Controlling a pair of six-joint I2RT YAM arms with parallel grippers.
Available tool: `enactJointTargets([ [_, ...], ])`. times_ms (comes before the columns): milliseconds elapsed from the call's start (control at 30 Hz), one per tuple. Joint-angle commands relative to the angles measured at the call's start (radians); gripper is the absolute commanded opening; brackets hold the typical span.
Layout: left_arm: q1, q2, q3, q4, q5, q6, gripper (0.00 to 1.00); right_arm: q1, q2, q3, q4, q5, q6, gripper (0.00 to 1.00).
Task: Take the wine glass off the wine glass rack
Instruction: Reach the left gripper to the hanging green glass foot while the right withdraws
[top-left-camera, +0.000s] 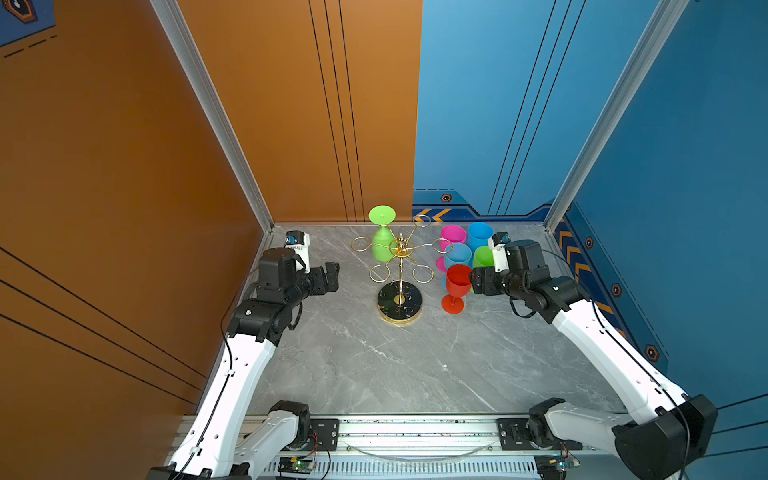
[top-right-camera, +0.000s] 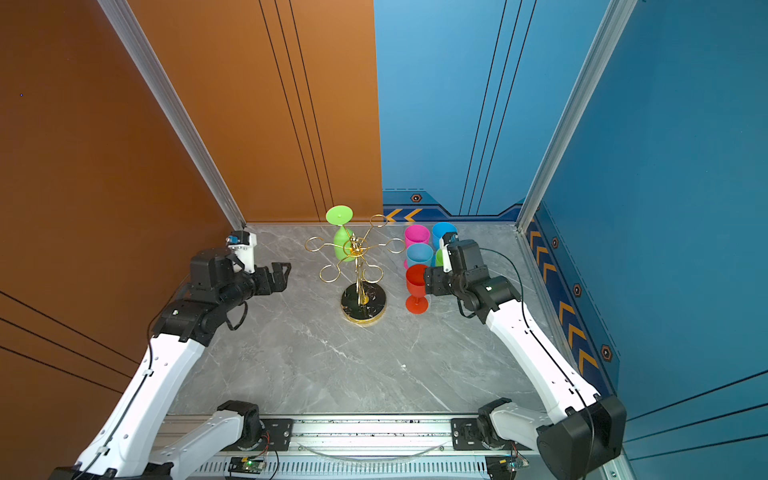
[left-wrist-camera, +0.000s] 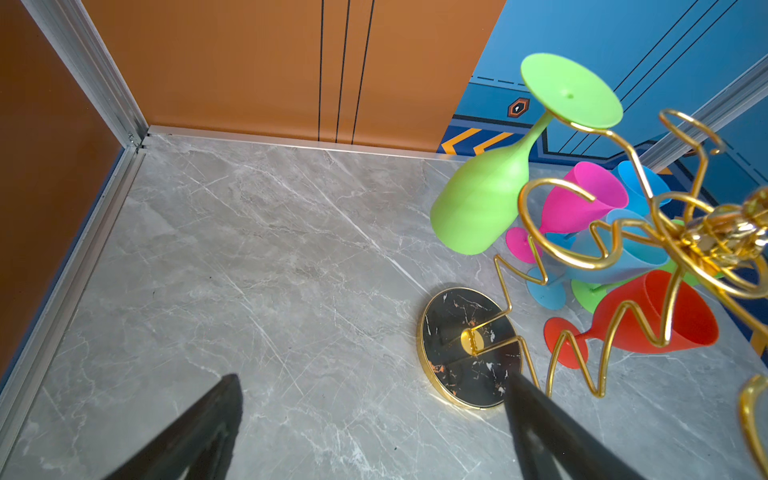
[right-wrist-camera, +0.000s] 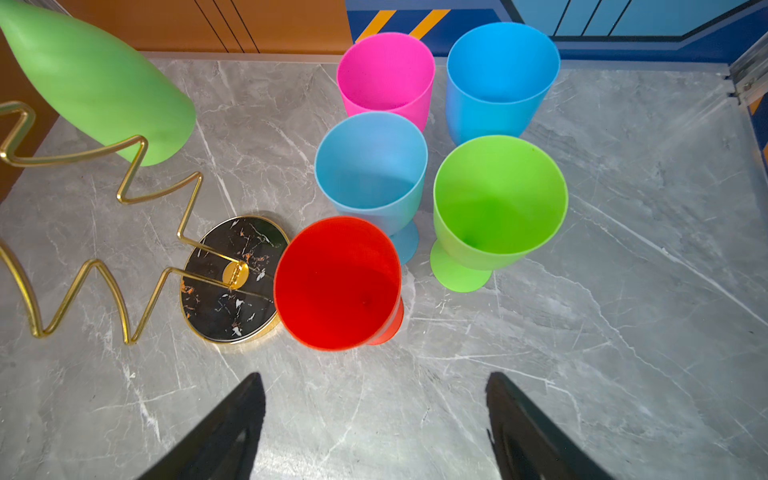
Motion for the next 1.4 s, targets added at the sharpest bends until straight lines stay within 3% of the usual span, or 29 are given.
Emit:
enactJointTargets([
  [0,0.026,0.037,0.040,0.037,0.105,-0.029,0.98,-0.005,-0.051,-0.051,0.008,-0.061,-0.016,0.85],
  [300,0.033,0.182,0.181,0.064,0.223,-0.067,0.98,-0.005,-0.129,-0.135,0.012,-0.095,-0.015,0.85],
  [967,0.038,0.395,0.354,0.104,0.339,-0.163,0.90,-0.005,-0.268,-0.212,-0.005,-0.124,0.008,0.85],
  [1367,0.050,0.578,0.500,0.113,0.495,-0.259,0.78,-0.006,-0.332,-0.219,-0.025,-0.127,0.011,0.85],
])
